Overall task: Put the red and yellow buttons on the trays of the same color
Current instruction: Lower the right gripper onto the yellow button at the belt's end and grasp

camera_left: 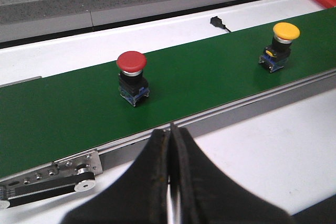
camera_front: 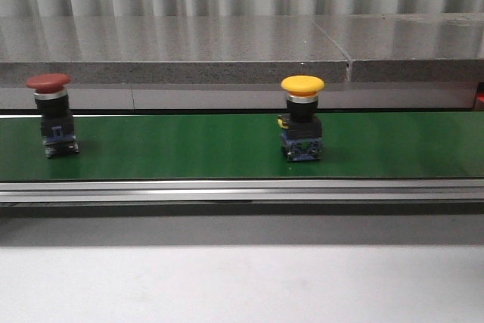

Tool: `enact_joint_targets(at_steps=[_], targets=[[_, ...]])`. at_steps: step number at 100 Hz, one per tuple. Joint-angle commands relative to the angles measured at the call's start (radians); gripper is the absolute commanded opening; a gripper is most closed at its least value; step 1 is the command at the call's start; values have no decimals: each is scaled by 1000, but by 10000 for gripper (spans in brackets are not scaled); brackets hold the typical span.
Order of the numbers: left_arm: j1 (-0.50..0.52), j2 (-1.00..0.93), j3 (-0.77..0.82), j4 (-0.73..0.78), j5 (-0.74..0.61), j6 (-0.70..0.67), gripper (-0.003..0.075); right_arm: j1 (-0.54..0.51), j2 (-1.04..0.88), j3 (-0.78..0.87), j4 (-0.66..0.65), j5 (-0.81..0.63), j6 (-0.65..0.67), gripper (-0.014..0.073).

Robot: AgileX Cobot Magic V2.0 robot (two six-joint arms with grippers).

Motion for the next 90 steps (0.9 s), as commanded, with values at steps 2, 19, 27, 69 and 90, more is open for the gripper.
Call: enact_joint_targets(at_steps=[2, 19, 27, 69, 90], targets=[[-9, 8, -24, -22, -73, -2, -20, 5, 35, -63, 24, -9, -12, 581], [-9, 8, -24, -22, -73, -2, -20, 5, 124, -113, 25, 48, -12, 581], [-9, 8, -24, -22, -73, -2, -20, 5, 159, -142, 26, 67, -16, 581], [-9, 8, -24, -22, -73, -2, -20, 10, 326, -246, 41, 133, -60, 581], [-9, 8, -24, -22, -73, -2, -20, 24, 391, -246, 41, 127, -83, 581]])
